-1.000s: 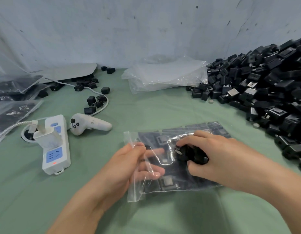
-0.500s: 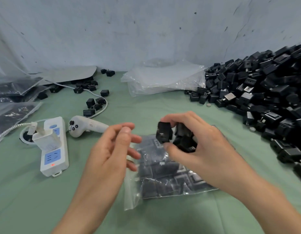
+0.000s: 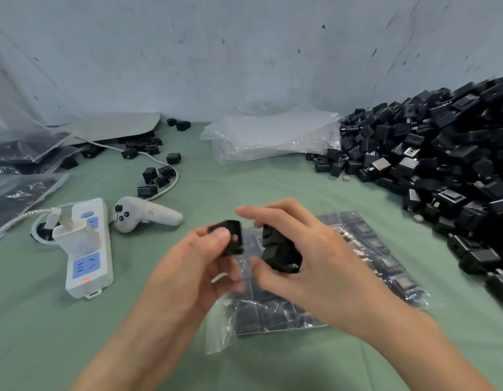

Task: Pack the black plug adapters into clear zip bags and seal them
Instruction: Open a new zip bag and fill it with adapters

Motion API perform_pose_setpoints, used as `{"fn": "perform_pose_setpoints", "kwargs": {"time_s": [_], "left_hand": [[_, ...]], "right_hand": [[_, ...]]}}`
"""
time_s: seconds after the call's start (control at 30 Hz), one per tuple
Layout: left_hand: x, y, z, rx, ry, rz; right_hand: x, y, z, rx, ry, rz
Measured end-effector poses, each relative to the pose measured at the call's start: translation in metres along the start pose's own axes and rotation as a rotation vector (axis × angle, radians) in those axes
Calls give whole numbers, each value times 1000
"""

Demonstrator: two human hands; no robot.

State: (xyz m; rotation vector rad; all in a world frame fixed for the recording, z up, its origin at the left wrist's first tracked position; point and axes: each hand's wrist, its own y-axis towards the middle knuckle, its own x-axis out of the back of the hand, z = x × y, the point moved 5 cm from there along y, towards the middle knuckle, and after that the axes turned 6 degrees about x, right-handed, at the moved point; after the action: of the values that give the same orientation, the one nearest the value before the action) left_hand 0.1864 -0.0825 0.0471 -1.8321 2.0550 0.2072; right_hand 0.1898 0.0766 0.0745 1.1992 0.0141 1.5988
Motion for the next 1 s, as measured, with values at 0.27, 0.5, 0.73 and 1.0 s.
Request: {"fn": "perform_pose_setpoints", "kwargs": {"time_s": [0.27, 0.5, 0.73, 1.0], "left_hand": [[71, -12, -4, 30, 397, -375], [62, -12, 21, 107, 434, -285], [74, -13, 23, 66, 420, -433], [62, -15, 28, 4, 436, -148]], "right_hand": [[34, -12, -48, -174, 4, -263], [38, -22, -63, -266, -37, -352], [33, -27, -67, -298, -60, -345], [28, -29, -67, -308, -105, -322]]}}
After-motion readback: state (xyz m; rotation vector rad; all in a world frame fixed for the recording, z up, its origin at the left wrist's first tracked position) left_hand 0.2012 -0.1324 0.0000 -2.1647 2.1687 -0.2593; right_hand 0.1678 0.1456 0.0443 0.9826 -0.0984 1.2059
